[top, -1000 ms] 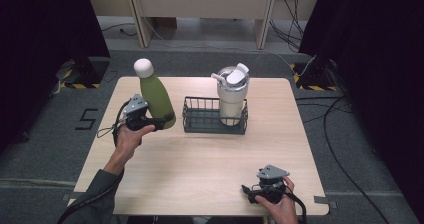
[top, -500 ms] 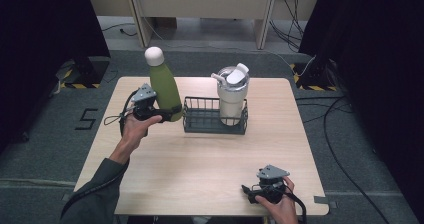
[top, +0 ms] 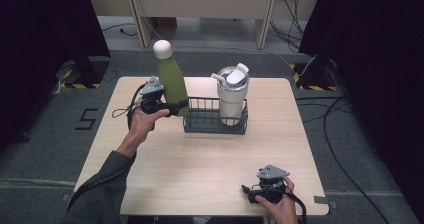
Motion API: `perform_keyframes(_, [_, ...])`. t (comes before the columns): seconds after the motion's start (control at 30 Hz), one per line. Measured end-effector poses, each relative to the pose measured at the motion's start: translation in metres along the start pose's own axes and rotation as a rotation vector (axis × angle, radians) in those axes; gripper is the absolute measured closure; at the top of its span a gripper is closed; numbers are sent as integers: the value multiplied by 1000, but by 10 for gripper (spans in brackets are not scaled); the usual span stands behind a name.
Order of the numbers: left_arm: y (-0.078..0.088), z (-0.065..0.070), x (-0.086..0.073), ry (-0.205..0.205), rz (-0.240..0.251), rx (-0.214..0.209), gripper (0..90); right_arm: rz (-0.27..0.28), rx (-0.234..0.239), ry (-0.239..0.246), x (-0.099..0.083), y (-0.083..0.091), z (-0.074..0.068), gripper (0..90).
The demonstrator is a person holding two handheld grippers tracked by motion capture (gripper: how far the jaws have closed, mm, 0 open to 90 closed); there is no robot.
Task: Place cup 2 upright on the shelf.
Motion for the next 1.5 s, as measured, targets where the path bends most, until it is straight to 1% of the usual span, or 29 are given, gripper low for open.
perform_keyframes(0.1, [-9, 1, 2, -6, 0, -5, 205, 0, 0, 0, 0, 0, 0, 118])
perform_keyframes(0.13, [-9, 1, 2, -6, 0, -5, 206, 0, 0, 0, 0, 0, 0, 118])
perform_keyframes(0.27, [-22, 2, 3, 10, 3, -25, 206, 0, 0, 0, 0, 0, 0, 118])
perform_keyframes(0.3, [-22, 2, 3, 10, 3, -25, 206, 0, 0, 0, 0, 0, 0, 118])
perform_keyframes(0.43, [-31, 1, 3, 4, -3, -22, 206, 0, 0, 0, 0, 0, 0, 118])
perform_keyframes(0.47, [-36, 1, 3, 14, 0, -32, 206, 0, 0, 0, 0, 0, 0, 118])
perform_keyframes(0.53, [-39, 1, 3, 18, 2, -35, 206, 0, 0, 0, 0, 0, 0, 118])
perform_keyframes(0.6, [-44, 0, 2, 23, -1, -36, 206, 0, 0, 0, 0, 0, 0, 118])
perform_keyframes(0.7, [-52, -1, 0, 17, -15, -28, 206, 0, 0, 0, 0, 0, 0, 118])
perform_keyframes(0.77, [-59, -2, -1, 26, -14, -32, 205, 1, -1, -1, 0, 0, 0, 118])
perform_keyframes(0.97, [-68, -3, -2, 28, -10, -30, 205, 0, 0, 0, 0, 0, 0, 118])
perform_keyframes(1.03, [-72, -4, -5, 23, -13, -25, 205, 0, 0, 0, 0, 0, 0, 118])
perform_keyframes(1.13, [-75, -5, -6, 19, -17, -23, 205, 0, 0, 0, 0, 0, 0, 118])
perform_keyframes(1.17, [-78, -5, -9, 27, -18, -22, 205, 0, 0, 0, 0, 0, 0, 118])
perform_keyframes(1.5, [-84, -7, -16, 23, -37, -10, 205, 2, 0, -1, 0, 0, 0, 118])
Point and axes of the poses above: each handheld gripper's, and its own axes: y roughly backward along the jaws, x roughly out of its top, z roughly to its right, the point moved 7 cm from there along -y, roughly forward along the jaws, and after that the axes turned 10 degrees about -x, right-handed, at the moved point
